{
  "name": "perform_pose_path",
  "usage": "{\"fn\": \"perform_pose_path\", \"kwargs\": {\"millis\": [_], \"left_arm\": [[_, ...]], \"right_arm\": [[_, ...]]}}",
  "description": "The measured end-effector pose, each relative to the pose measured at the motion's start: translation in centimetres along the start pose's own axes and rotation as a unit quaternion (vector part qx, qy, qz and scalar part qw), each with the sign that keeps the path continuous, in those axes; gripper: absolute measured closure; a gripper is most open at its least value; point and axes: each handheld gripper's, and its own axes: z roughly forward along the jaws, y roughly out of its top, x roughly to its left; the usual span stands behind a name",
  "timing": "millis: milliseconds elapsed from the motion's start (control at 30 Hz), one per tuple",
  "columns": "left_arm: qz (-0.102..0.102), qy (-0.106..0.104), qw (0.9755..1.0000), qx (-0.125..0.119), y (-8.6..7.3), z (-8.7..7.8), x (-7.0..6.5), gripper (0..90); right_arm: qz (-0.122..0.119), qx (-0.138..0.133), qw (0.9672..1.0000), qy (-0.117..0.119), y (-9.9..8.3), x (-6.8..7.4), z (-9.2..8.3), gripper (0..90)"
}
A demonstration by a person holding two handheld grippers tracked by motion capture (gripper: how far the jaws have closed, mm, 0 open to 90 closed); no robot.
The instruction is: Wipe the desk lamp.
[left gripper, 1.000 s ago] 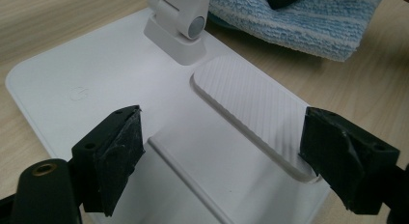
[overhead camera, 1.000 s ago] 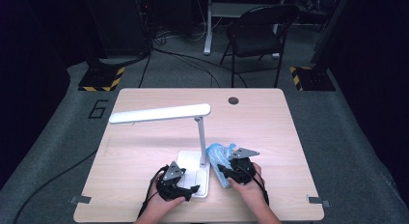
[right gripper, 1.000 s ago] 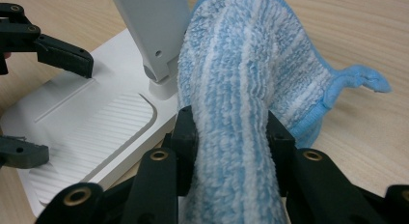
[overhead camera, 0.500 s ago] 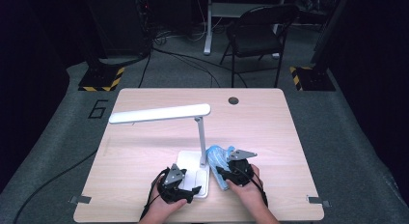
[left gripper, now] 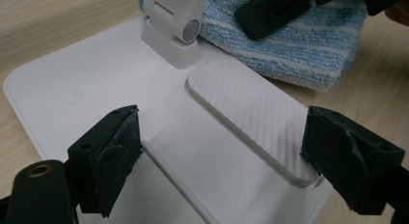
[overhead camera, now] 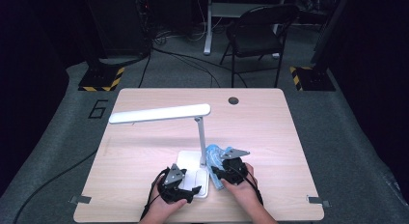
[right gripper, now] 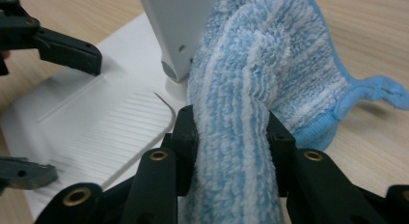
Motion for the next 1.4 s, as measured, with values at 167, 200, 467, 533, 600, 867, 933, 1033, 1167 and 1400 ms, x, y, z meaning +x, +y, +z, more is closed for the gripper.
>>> {"fn": "perform_pose_path", "kwargs": {"millis": [167, 200, 467, 533, 600, 867, 933, 1033, 1167, 1400], "left_arm": [[0.001, 0.000, 1.0000, 0.000, 0.0, 0.0, 0.0, 13.9], [0.001, 0.000, 1.0000, 0.000, 0.0, 0.0, 0.0, 13.9], [0.001, 0.000, 1.0000, 0.000, 0.0, 0.0, 0.0, 14.0], [0.002, -0.001, 1.0000, 0.000, 0.0, 0.0, 0.0, 13.9], [0.002, -0.001, 1.0000, 0.000, 0.0, 0.0, 0.0, 14.0], [0.002, -0.002, 1.0000, 0.000, 0.0, 0.0, 0.1, 13.9], [0.003, -0.002, 1.0000, 0.000, 0.0, 0.0, 0.1, 13.9], [0.003, -0.002, 1.0000, 0.000, 0.0, 0.0, 0.1, 13.9], [0.003, -0.001, 1.0000, -0.001, 0.0, 0.0, 0.1, 13.9], [0.004, -0.001, 1.0000, -0.003, -0.1, 0.0, 0.1, 13.9]], "right_arm": [[-0.001, -0.006, 0.9998, 0.017, 0.9, 1.0, -0.5, 66.8], [-0.009, -0.009, 0.9998, 0.016, 0.9, 1.1, -0.4, 66.9], [-0.015, 0.009, 0.9994, 0.030, 1.5, 0.5, -0.1, 67.6], [-0.024, 0.007, 0.9991, 0.034, 1.6, 0.5, 0.0, 67.5], [-0.038, -0.001, 0.9986, 0.037, 1.6, 0.4, 0.1, 67.4], [-0.066, -0.007, 0.9955, 0.068, 1.5, -0.3, 0.0, 67.3], [-0.070, -0.010, 0.9951, 0.069, 1.4, -0.3, -0.1, 67.1], [-0.082, -0.008, 0.9937, 0.076, 1.5, -0.3, -0.3, 67.2], [-0.093, -0.007, 0.9922, 0.082, 1.7, -0.1, -0.7, 67.4], [-0.118, 0.001, 0.9881, 0.099, 2.2, -0.3, -0.5, 67.7]]}}
